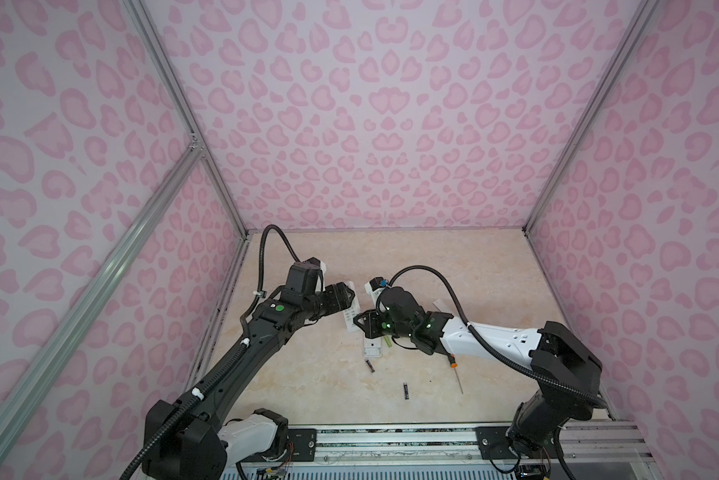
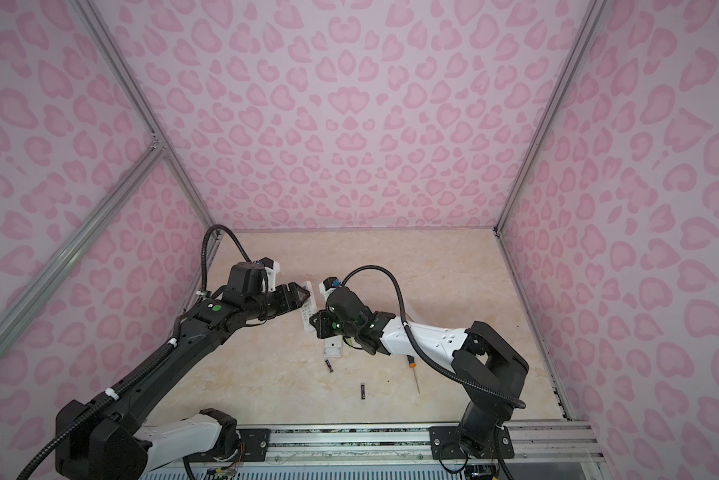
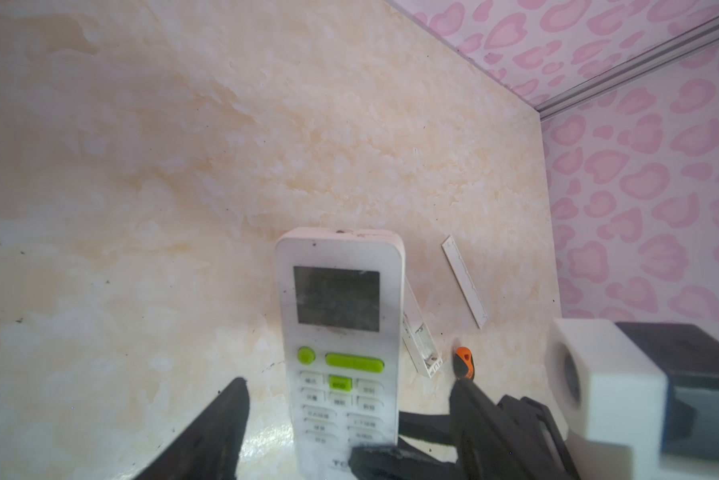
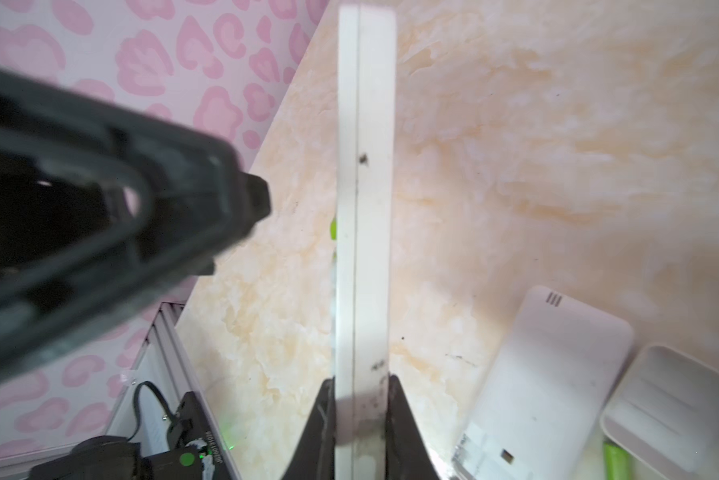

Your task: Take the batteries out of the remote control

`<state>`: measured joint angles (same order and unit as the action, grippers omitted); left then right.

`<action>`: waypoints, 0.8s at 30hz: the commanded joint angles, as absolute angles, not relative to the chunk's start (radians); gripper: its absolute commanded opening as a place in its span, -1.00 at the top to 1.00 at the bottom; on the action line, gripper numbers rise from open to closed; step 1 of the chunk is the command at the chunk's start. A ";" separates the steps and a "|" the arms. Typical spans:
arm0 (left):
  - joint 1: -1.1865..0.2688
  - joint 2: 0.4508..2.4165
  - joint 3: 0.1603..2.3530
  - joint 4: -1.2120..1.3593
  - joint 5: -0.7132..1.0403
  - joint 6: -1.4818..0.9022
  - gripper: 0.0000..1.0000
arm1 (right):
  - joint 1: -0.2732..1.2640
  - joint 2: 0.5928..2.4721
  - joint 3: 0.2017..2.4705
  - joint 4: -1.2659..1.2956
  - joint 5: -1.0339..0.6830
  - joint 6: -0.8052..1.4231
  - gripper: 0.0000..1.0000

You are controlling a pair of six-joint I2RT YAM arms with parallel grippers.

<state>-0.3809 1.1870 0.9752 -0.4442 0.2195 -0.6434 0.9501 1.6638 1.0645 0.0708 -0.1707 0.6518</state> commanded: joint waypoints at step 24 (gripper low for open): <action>-0.295 1.190 0.981 -0.477 0.366 -1.020 -0.34 | 1.239 1.724 1.233 -0.216 0.548 -0.040 0.81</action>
<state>-0.2966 1.1759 0.9863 -0.5205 0.2993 -0.9768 1.2285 1.7100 1.2167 -0.2111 0.4530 0.0170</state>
